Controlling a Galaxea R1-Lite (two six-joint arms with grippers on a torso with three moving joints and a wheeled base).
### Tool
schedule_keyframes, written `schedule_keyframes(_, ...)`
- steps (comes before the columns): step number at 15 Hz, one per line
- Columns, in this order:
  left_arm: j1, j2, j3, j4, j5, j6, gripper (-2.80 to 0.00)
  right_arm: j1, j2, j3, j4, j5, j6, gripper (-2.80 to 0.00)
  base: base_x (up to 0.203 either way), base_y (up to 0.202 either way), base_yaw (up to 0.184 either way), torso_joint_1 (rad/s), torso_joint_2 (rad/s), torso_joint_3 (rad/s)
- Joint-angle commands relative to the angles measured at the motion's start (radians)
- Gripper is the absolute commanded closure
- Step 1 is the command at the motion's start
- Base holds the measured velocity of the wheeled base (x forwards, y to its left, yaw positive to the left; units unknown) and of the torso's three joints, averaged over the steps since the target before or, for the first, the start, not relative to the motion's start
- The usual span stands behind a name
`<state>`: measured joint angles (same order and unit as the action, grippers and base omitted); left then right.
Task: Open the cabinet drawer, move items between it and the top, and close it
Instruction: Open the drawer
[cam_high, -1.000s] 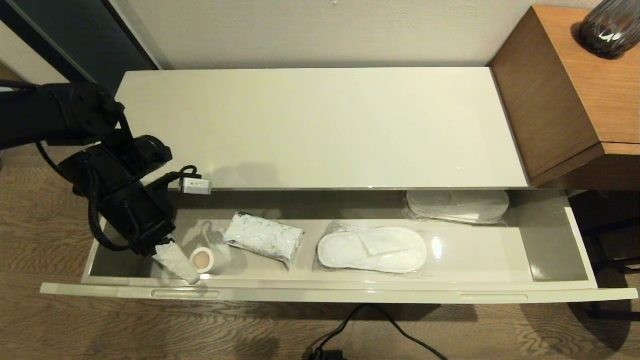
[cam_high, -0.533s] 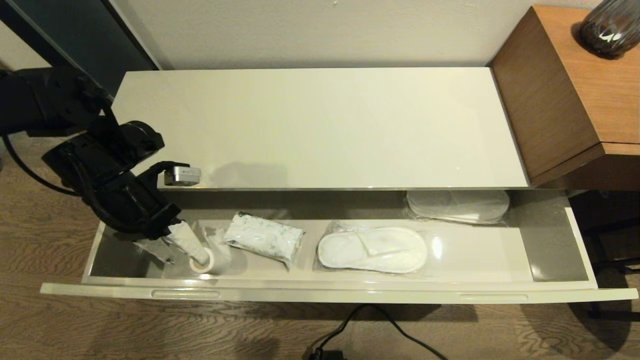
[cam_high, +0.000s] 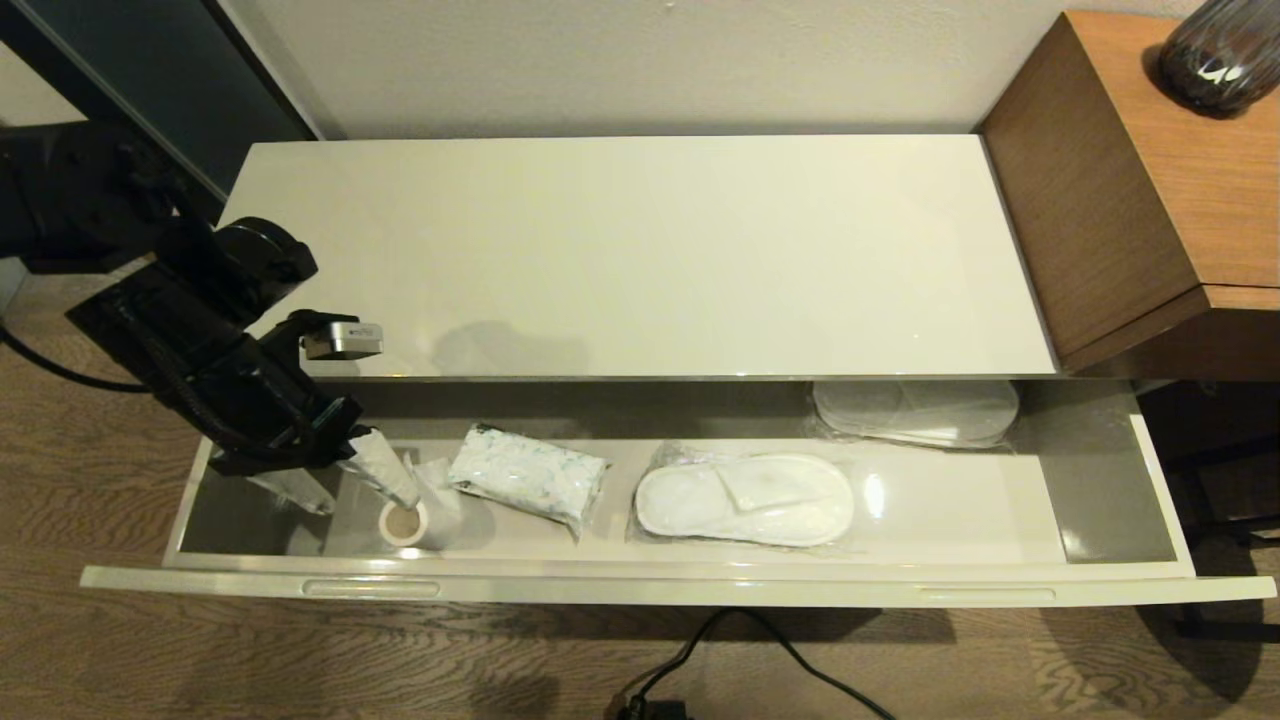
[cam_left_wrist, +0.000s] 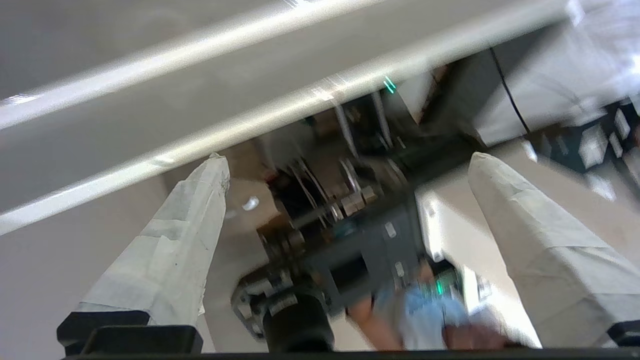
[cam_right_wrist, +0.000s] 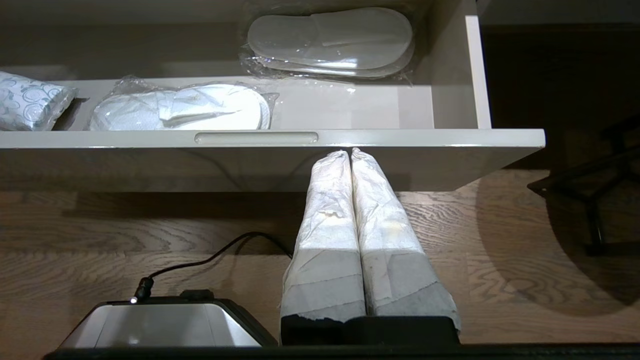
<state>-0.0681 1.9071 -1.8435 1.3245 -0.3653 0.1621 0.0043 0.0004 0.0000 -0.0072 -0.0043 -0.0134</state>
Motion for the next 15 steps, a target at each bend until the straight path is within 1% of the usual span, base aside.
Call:
schedule_keyframes(1,-0.007,-0.016,0.018,-0.019,0.026,-0.032,-2.8,0.0,0.0,0.0,0.0,0.0,0.0,0.0,0.0,0.0,0.0,0.0,0.0,0.0)
schedule_keyframes(2,-0.013,-0.021,0.018,-0.027,0.048,-0.085,-2.8,0.0,-0.002,0.0,0.0,0.0,0.0,0.0,0.0,0.0,0.0,0.0,0.0,0.0)
schedule_keyframes(3,-0.015,-0.025,0.018,-0.029,0.062,-0.126,-2.8,0.0,-0.002,0.001,0.0,0.0,0.0,0.0,0.0,0.0,0.0,0.0,0.0,0.0)
schedule_keyframes(4,-0.019,-0.025,0.019,-0.031,0.071,-0.149,-2.8,0.0,-0.002,0.001,0.0,0.0,0.0,0.0,0.0,0.0,0.0,0.0,0.0,0.0)
schedule_keyframes(5,-0.025,-0.024,0.021,-0.034,0.086,-0.199,-2.8,0.0,-0.002,0.0,0.0,0.0,0.0,0.0,0.0,0.0,0.0,0.0,0.0,0.0)
schedule_keyframes(7,-0.033,-0.022,0.023,-0.043,0.099,-0.22,-2.8,0.0,-0.002,0.0,0.0,0.0,0.0,0.0,0.0,0.0,0.0,0.0,0.0,0.0)
schedule_keyframes(9,-0.068,-0.014,0.042,-0.176,0.161,-0.311,-2.8,0.0,-0.002,0.002,0.0,0.0,0.0,0.0,0.0,0.0,0.0,0.0,0.0,0.0)
schedule_keyframes(10,-0.082,-0.011,0.055,-0.217,0.192,-0.337,-2.8,0.0,-0.002,0.002,0.0,0.0,0.0,0.0,0.0,0.0,0.0,0.0,0.0,0.0)
schedule_keyframes(11,-0.088,-0.009,0.061,-0.229,0.204,-0.343,-2.8,0.0,-0.002,0.001,0.0,0.0,0.0,0.0,0.0,0.0,0.0,0.0,0.0,0.0)
schedule_keyframes(12,-0.102,-0.004,0.097,-0.302,0.275,-0.353,-2.8,0.0,-0.002,0.002,0.0,0.0,0.0,0.0,0.0,0.0,0.0,0.0,0.0,0.0)
schedule_keyframes(13,-0.118,0.011,0.136,-0.381,0.382,-0.369,-2.8,0.0,-0.002,0.0,0.0,0.0,0.0,0.0,0.0,0.0,0.0,0.0,0.0,0.0)
schedule_keyframes(14,-0.13,0.025,0.135,-0.409,0.419,-0.397,-2.8,0.0,-0.002,0.0,0.0,0.0,0.0,0.0,0.0,0.0,0.0,0.0,0.0,0.0)
schedule_keyframes(15,-0.128,0.026,0.132,-0.409,0.43,-0.407,-2.8,0.0,-0.002,0.001,0.0,0.0,0.0,0.0,0.0,0.0,0.0,0.0,0.0,0.0)
